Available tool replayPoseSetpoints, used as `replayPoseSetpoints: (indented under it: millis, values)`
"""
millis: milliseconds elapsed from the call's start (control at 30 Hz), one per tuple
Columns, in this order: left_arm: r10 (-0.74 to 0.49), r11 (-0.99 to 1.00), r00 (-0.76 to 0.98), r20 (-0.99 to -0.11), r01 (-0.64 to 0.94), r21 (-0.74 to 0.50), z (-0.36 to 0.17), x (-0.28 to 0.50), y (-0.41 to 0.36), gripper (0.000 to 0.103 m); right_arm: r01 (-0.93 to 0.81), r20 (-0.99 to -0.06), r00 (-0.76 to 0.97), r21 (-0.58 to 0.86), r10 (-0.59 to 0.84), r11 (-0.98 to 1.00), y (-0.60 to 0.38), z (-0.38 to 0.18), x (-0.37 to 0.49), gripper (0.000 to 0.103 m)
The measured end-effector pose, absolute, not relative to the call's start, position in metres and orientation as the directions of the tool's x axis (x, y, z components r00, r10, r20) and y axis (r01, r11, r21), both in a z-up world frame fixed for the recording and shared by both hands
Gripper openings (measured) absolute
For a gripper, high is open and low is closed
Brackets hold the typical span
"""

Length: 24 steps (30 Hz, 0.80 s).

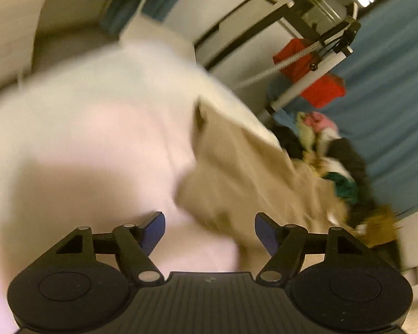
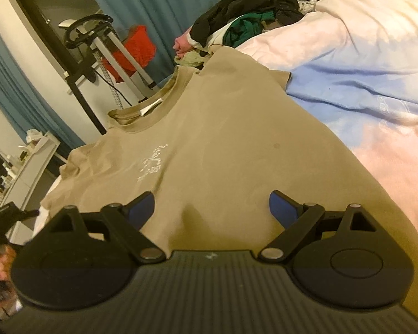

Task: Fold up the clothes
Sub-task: 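Smooth the t-shirt sleeve edge with the left gripper, releasing it flat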

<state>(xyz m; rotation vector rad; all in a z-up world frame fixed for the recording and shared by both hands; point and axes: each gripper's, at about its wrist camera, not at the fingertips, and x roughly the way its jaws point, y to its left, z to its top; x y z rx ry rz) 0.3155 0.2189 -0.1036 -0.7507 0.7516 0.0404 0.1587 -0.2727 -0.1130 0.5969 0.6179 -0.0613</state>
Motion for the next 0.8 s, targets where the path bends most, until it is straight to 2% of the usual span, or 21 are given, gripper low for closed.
replayPoseSetpoints:
  millis: [100, 167, 200, 233, 267, 467, 567, 667, 700, 767, 800]
  values:
    - [-0.266, 0.69, 0.751, -0.604, -0.289, -0.664, -0.117, 0.316, 0.205, 0.071, 0.202, -0.555, 0.821, 0.501, 0.134, 0.841, -0.265, -0.109, 0.151, 0.09]
    - [-0.208, 0.688, 0.772, -0.6, -0.32, -0.651, -0.118, 0.323, 0.199, 0.058, 0.187, -0.555, 0.821, 0.483, 0.134, 0.855, -0.259, -0.107, 0.149, 0.09]
    - [-0.179, 0.682, 0.779, -0.601, -0.342, -0.646, -0.117, 0.328, 0.2, 0.042, 0.18, -0.555, 0.822, 0.473, 0.133, 0.862, -0.256, -0.106, 0.147, 0.09]
    - [-0.154, 0.684, 0.777, -0.61, -0.362, -0.634, -0.116, 0.333, 0.2, 0.032, 0.174, -0.553, 0.822, 0.465, 0.132, 0.868, -0.254, -0.106, 0.147, 0.09]
    - [-0.129, 0.686, 0.774, -0.62, -0.381, -0.619, -0.115, 0.339, 0.2, 0.001, 0.168, -0.553, 0.823, 0.459, 0.132, 0.872, -0.253, -0.106, 0.148, 0.09]
    - [0.051, 0.824, 0.774, -0.631, -0.39, -0.412, -0.087, 0.355, 0.195, 0.003, 0.154, -0.542, 0.829, 0.452, 0.133, 0.879, -0.256, -0.109, 0.158, 0.09]
    - [0.079, 0.875, 0.771, -0.631, -0.357, -0.327, -0.091, 0.353, 0.185, 0.006, 0.161, -0.544, 0.828, 0.46, 0.134, 0.873, -0.261, -0.113, 0.162, 0.09]
    - [0.098, 0.903, 0.77, -0.631, -0.334, -0.268, -0.088, 0.338, 0.173, 0.023, 0.172, -0.548, 0.825, 0.471, 0.135, 0.865, -0.264, -0.117, 0.165, 0.09]
    - [0.095, 0.908, 0.764, -0.638, -0.329, -0.259, -0.084, 0.329, 0.172, 0.035, 0.171, -0.547, 0.826, 0.477, 0.138, 0.862, -0.265, -0.117, 0.164, 0.09]
    - [0.088, 0.916, 0.751, -0.654, -0.319, -0.244, -0.077, 0.31, 0.169, 0.045, 0.166, -0.539, 0.831, 0.476, 0.137, 0.864, -0.265, -0.115, 0.162, 0.09]
    - [0.084, 0.92, 0.745, -0.662, -0.314, -0.236, -0.073, 0.3, 0.168, 0.053, 0.163, -0.535, 0.834, 0.473, 0.135, 0.866, -0.265, -0.114, 0.161, 0.09]
